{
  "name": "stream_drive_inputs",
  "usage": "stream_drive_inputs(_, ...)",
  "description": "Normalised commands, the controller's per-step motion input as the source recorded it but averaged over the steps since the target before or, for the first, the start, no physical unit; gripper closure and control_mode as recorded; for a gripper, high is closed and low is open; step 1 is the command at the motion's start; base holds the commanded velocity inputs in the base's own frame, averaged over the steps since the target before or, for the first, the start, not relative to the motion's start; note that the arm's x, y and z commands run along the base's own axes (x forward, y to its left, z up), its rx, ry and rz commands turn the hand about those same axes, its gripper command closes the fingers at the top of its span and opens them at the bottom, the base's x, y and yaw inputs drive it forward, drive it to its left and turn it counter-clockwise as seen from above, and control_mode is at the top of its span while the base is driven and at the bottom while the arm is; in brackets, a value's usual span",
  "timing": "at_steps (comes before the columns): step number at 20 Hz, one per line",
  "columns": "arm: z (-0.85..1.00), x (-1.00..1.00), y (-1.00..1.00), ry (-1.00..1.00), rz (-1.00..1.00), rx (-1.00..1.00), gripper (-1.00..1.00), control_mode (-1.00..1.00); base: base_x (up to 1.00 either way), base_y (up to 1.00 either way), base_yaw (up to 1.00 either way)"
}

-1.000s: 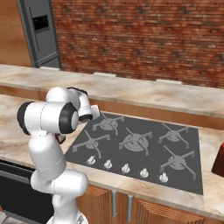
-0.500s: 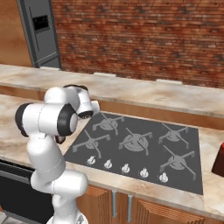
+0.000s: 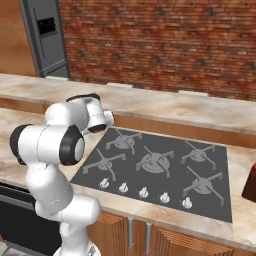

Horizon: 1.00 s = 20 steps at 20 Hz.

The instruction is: Collect the paprika, ketchup, and shaker from the cabinet and place them next to the stove.

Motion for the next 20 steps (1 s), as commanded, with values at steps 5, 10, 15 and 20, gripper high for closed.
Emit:
stream_drive_inputs(5,0.38,-0.52,0.00,0.00,-0.12,0.00,-1.00,-1.00,0.00,0.00,0.00)
stream_drive_inputs(10,0.51,-0.58,-0.17,0.01,-0.16,0.00,-1.00,-1.00,0.00,0.00,0.00)
stream_drive_inputs(15,0.52,-0.49,-0.20,0.07,-0.18,0.00,-1.00,-1.00,0.00,0.00,0.00)
stream_drive_inputs(20,0.58,-0.42,-0.26,0.14,-0.16,-0.02,-1.00,-1.00,0.00,0.00,0.00)
